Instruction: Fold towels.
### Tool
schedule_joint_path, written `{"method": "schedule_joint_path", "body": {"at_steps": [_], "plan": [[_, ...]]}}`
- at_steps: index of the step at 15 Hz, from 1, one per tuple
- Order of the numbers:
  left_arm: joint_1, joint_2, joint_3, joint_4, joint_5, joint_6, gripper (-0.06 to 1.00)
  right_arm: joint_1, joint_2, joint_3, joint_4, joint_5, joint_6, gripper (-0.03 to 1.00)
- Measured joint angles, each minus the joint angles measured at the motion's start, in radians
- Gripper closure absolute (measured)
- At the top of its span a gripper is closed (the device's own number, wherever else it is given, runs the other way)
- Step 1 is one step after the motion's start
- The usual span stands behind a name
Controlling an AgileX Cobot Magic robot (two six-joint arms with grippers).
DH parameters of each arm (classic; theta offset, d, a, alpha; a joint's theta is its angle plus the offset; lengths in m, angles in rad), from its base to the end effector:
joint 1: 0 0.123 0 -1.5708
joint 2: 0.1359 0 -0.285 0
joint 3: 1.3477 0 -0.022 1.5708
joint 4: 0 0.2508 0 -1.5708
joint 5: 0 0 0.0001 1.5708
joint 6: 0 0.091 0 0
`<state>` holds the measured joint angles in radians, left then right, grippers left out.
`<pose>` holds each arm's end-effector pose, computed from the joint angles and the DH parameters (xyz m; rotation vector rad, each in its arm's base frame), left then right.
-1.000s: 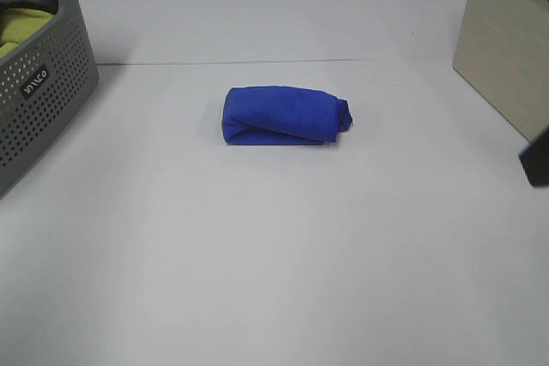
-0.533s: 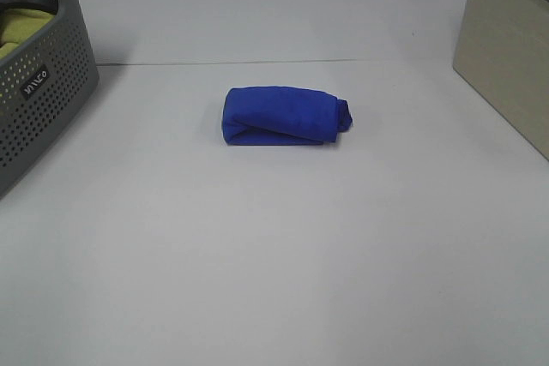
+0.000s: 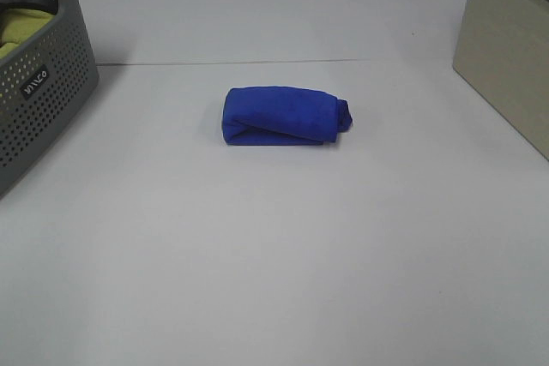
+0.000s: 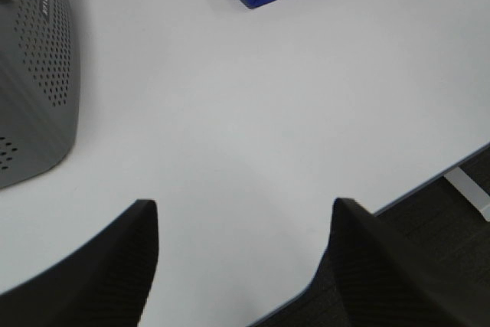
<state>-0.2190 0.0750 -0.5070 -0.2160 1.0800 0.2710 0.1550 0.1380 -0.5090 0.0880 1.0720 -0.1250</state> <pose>0.0004 -0.0177 0.2793 0.5177 2.0552 -0.2320 0.0138 0.0093 0.2785 -0.3025 2.1626 0.1253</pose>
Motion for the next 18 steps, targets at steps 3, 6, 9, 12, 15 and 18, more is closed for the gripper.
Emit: {"method": "schedule_joint_path", "body": {"at_steps": [3,6,9,12,15,18], "plan": [[0.0,0.0,0.0,-0.005,-0.003,0.008,0.32,0.0,0.0,0.0,0.001,-0.001,0.0,0.2],[0.0,0.0,0.0,-0.006,-0.003,0.011,0.32,0.0,0.0,0.0,0.001,-0.001,0.0,0.2],[0.0,0.0,0.0,-0.006,-0.003,0.011,0.32,0.0,0.0,0.0,0.001,-0.001,0.0,0.2],[0.058,-0.001,0.0,-0.007,-0.003,0.011,0.32,0.0,0.0,0.0,0.001,-0.001,0.0,0.2],[0.168,-0.03,0.0,-0.007,-0.004,0.011,0.32,-0.061,0.0,0.0,0.005,-0.001,0.0,0.2],[0.202,-0.079,0.0,-0.009,-0.006,0.011,0.32,-0.126,-0.044,0.002,0.006,-0.002,0.0,0.2]]}}
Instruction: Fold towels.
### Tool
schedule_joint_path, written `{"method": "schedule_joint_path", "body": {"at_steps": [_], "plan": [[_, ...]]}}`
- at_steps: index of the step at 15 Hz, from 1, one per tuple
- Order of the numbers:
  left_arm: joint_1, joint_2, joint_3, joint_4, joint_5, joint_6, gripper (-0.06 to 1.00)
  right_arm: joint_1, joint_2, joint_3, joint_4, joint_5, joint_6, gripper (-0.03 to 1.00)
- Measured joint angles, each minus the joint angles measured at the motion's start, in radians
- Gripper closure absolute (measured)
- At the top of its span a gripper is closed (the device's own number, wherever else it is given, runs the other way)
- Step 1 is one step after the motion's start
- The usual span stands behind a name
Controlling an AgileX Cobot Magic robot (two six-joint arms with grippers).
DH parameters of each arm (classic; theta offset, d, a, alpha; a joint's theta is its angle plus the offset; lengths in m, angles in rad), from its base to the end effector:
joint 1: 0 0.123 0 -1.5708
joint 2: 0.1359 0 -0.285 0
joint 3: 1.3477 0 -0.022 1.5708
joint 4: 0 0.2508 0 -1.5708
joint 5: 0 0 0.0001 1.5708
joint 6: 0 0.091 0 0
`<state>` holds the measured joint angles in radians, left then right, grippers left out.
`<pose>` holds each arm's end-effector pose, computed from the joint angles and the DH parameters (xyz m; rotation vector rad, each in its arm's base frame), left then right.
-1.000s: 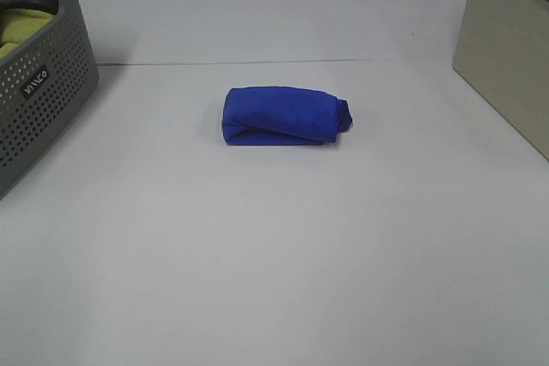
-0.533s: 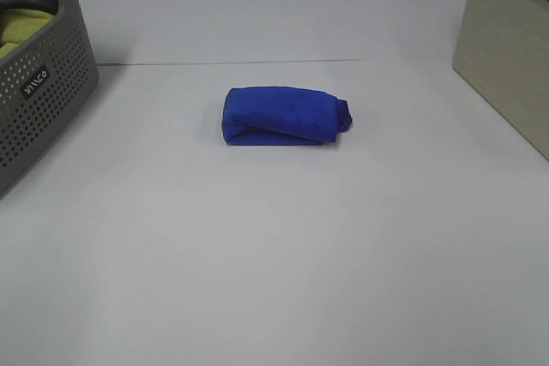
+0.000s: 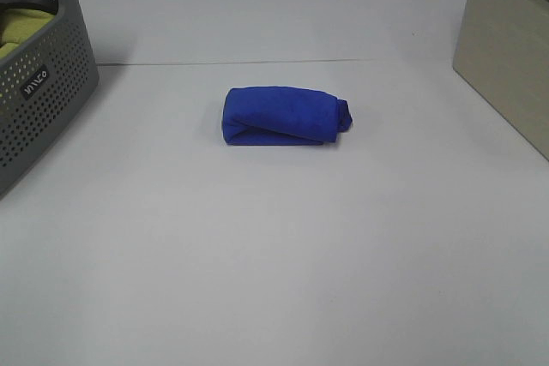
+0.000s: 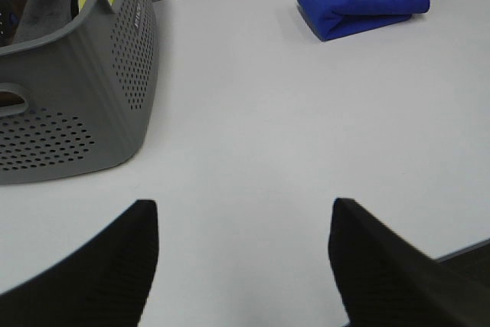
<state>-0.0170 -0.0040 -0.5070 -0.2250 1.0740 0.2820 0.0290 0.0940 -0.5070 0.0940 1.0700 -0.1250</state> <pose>-0.0083 -0.0177 0.2798 0.3154 2.0029 -0.1023 0.0082 0.0077 0.2787 -0.1644 2.1308 0.0583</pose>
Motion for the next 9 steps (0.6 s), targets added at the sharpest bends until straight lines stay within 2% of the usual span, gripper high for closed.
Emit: {"method": "schedule_joint_path", "body": {"at_steps": [3,9], "plan": [[0.0,-0.001,0.0,-0.001,-0.001,0.0,0.32,-0.001,-0.088,0.0,0.002,0.0,0.0,0.2],[0.0,-0.001,0.0,-0.001,-0.001,0.0,0.32,-0.001,-0.099,0.003,0.002,-0.001,0.0,0.2]]}}
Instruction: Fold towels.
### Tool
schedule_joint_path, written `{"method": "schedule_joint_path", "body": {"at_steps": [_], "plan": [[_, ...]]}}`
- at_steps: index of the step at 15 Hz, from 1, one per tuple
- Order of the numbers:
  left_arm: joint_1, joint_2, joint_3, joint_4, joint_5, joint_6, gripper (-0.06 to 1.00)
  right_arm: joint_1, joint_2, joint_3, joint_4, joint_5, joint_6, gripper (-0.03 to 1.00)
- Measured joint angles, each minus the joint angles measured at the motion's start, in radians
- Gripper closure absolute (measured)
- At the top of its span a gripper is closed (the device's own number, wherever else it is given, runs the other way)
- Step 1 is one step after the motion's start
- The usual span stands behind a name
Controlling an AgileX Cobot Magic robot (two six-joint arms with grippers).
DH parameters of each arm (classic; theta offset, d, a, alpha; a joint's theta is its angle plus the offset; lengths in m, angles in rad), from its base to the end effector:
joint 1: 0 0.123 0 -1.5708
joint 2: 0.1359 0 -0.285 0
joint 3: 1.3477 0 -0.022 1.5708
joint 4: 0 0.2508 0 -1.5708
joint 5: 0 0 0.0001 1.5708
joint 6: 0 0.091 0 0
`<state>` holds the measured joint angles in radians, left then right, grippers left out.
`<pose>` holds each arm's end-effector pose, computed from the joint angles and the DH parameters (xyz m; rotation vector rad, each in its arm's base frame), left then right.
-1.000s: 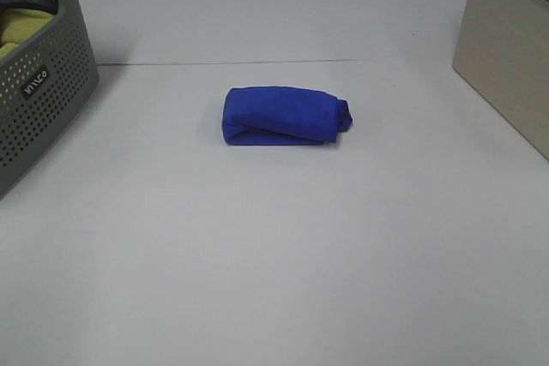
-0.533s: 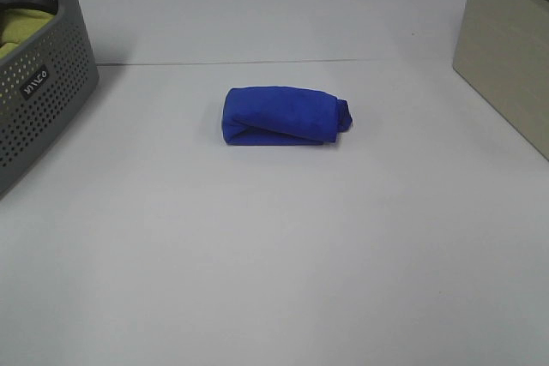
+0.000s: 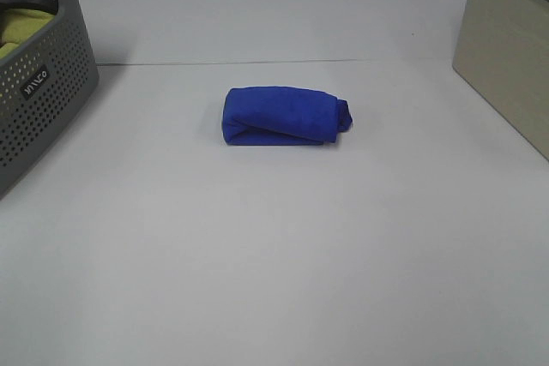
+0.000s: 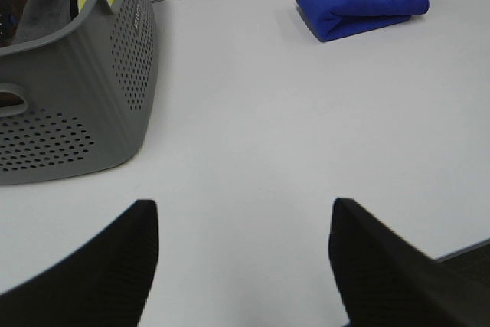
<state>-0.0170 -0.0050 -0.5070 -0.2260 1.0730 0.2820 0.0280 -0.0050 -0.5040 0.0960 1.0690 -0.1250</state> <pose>-0.0084 -0.0178 0.2799 0.3152 2.0008 -0.1032 -0.0068 0.0075 0.2780 -0.1613 2.0339 0.0541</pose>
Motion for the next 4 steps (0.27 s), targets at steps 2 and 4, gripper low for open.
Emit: {"method": "schedule_joint_path", "body": {"at_steps": [2,4], "plan": [[0.0,0.0,0.0,0.0,0.0,0.0,0.32,0.0,0.0,0.0,0.0,0.0,0.0,0.2],[0.0,0.0,0.0,0.0,0.0,0.0,0.32,0.0,0.0,0.0,0.0,0.0,0.0,0.2]]}}
